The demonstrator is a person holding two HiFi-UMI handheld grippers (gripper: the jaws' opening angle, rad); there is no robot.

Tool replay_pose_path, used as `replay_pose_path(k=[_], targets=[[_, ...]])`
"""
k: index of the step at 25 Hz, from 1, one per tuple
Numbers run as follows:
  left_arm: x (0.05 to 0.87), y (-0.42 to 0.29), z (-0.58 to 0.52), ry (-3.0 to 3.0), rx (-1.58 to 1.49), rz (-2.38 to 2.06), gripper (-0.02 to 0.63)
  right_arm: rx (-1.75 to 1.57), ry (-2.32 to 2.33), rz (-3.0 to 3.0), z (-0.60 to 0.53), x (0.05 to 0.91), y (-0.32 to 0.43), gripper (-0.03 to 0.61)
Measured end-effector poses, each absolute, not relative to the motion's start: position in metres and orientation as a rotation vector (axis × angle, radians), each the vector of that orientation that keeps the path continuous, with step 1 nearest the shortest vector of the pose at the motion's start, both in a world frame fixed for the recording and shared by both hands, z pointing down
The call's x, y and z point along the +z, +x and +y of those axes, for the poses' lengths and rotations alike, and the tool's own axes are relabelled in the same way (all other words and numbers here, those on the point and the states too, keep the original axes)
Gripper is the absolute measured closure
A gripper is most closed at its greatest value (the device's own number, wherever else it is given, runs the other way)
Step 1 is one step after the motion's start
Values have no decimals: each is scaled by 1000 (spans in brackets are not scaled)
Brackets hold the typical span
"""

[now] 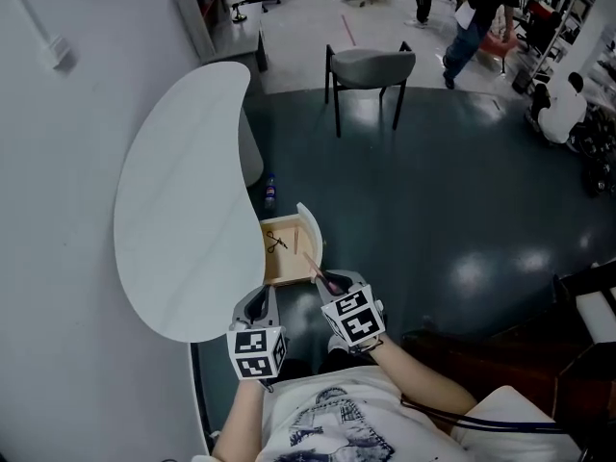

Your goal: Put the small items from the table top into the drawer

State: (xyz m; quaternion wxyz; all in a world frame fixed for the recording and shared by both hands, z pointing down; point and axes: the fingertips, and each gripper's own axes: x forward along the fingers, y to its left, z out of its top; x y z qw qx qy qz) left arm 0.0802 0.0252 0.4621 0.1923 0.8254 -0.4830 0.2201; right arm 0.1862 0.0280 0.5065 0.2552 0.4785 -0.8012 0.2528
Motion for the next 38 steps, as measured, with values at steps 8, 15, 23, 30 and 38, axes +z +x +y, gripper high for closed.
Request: replay_pose_path(k=[8,15,23,30,38], targets=[[466,82,16,2322,710,-1327,594,777,1293,-2166,21,530,183,518],[493,73,-25,2341,737,-1246,594,848,1333,-2104,-9,562,172,518],[505,62,-87,2391,756,-1126,594,920,1404,-2011,-50,581,156,518],[523,52,-132,2416,771,-1045,594,979,1458,-1945,-87,600,142,518],[572,48,-164,2398,814,-991,594,1048,1504,-1874,-122,647,141,518]])
